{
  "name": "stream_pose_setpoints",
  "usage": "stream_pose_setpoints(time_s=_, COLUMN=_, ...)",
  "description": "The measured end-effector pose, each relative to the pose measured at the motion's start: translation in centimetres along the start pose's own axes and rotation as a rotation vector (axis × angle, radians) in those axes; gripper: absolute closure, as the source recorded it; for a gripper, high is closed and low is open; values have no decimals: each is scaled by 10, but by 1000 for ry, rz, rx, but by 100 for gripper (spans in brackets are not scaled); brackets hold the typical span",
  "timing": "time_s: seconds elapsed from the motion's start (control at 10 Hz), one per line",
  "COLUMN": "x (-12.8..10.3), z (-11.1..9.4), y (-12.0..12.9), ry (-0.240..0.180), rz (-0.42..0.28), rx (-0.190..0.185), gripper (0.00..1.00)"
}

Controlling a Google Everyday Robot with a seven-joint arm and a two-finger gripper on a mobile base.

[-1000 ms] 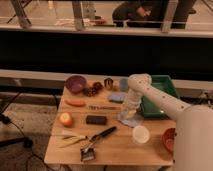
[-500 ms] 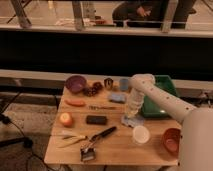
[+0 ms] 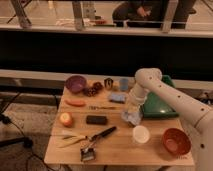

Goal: Place towel in red bowl

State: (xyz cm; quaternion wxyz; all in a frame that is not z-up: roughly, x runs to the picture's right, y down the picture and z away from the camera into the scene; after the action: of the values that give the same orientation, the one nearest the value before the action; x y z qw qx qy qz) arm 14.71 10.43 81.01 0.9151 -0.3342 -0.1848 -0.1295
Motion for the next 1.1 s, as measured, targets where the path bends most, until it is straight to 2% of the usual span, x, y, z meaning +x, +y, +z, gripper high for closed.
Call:
stream_pose_setpoints(time_s=0.3, x=-22, z=-51, y=6, ry=59, rz=-17, rx=81, gripper=95)
stream_pose_setpoints(time_s=0.5, x=-23, z=-80, y=16, ry=129, rz=-8, rx=133, gripper=95)
stream_pose_setpoints(time_s=0.7, x=-3, z=-95, y=33, ry=170, rz=28, rx=163, gripper=95)
stream_pose_setpoints(time_s=0.8, x=12, z=-104, y=45, ry=192, rz=52, rx=184, gripper=95)
stream_pose_setpoints(time_s=1.1, x=38, z=-127, y=85, ry=252, rz=130, rx=249, gripper=95)
